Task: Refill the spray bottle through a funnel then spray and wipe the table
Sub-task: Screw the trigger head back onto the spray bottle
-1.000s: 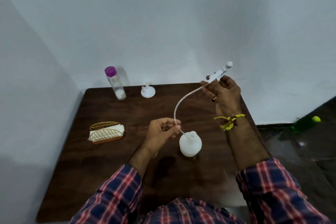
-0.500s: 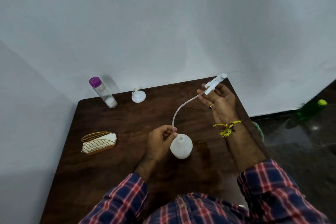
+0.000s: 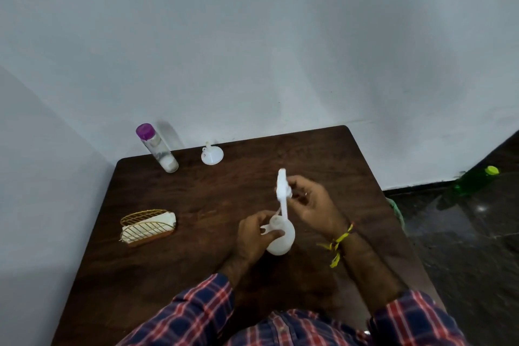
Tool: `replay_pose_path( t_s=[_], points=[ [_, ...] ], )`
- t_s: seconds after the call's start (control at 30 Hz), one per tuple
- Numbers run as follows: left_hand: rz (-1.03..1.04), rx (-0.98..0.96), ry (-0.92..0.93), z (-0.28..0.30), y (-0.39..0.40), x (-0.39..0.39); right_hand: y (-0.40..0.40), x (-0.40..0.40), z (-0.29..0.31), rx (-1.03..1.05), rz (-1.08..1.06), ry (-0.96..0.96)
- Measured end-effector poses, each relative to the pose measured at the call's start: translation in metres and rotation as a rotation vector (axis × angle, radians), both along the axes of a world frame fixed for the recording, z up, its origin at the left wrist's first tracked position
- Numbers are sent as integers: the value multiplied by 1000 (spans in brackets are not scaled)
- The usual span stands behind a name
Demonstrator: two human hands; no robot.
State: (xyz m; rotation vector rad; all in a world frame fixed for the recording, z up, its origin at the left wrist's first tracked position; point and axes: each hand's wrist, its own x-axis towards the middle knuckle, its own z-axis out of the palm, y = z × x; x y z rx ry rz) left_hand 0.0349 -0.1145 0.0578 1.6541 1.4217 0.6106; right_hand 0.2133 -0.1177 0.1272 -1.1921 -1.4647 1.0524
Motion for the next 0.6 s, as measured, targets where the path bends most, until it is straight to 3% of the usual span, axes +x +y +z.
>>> replay_pose_path(
  t_s=[0.27, 0.6],
  points=[
    [-12, -4, -62, -20, 1, -13, -11, -19, -53, -120, 56, -274],
    [-63, -14, -20, -18, 10, -10, -13, -17, -57, -78, 48, -349]
  ],
)
